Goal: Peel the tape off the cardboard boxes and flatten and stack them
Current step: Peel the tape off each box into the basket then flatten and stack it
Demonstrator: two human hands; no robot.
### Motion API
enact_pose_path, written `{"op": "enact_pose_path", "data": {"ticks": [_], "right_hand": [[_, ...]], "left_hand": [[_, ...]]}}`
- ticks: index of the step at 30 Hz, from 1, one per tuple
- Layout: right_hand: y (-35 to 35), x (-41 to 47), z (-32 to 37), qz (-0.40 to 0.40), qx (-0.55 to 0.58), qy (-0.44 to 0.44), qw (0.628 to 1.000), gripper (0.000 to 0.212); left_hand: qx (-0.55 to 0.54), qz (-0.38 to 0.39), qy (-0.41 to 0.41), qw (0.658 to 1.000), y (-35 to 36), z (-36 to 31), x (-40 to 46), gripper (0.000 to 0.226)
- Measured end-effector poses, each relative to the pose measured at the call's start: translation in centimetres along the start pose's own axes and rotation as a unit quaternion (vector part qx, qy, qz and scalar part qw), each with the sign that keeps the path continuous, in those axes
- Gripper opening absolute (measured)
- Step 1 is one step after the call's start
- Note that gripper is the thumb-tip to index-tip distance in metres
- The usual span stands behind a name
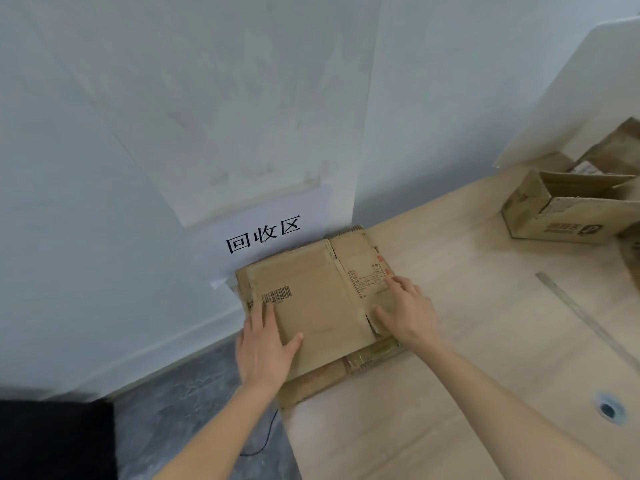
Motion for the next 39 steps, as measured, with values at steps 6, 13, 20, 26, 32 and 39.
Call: {"op": "enact_pose_path", "data": {"ticks": [6, 13, 20, 26, 32, 39], "right_hand": [[-5.5, -6.3, 2.7, -0.06, -0.029, -0.048, 0.997, 0.074], [-15.4, -21.2, 4.8, -0.178, -0.059, -0.057, 0.981, 0.072], [-26.4, -36.7, 3.7, -0.257, -0.107, -0.021, 0.96, 0.077], [-34.6, -48.3, -0.1, -0.301, -0.142, 0.02, 0.943, 0.078], [-40.2, -57.4, -6.7, -0.336, -0.134, 0.064, 0.93, 0.075], [-44.5, -66.8, -18.8, -0.356, -0.132, 0.089, 0.921, 0.077]], "left_hand": [[-0.024, -0.045, 0.076, 0.996, -6.2, -2.7, -3.6, 0.087], [-0.044, -0.113, 0.196, 0.973, -15.2, -6.2, -14.0, 0.085], [-0.044, -0.176, 0.337, 0.924, -24.0, -12.7, -26.3, 0.086], [-0.082, -0.191, 0.426, 0.88, -28.7, -19.8, -36.1, 0.081], [-0.089, -0.203, 0.483, 0.847, -30.3, -27.8, -44.6, 0.08], [-0.101, -0.191, 0.502, 0.838, -27.1, -38.6, -55.3, 0.08]]}}
Point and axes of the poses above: each hand's wrist, its own x-axis towards the middle knuckle, its own y-axis out of the palm, z = x × y, the point moved 5 cm from there along x, towards the middle knuckle, and after that the axes turned 5 degrees about x, right-handed, at the moved point
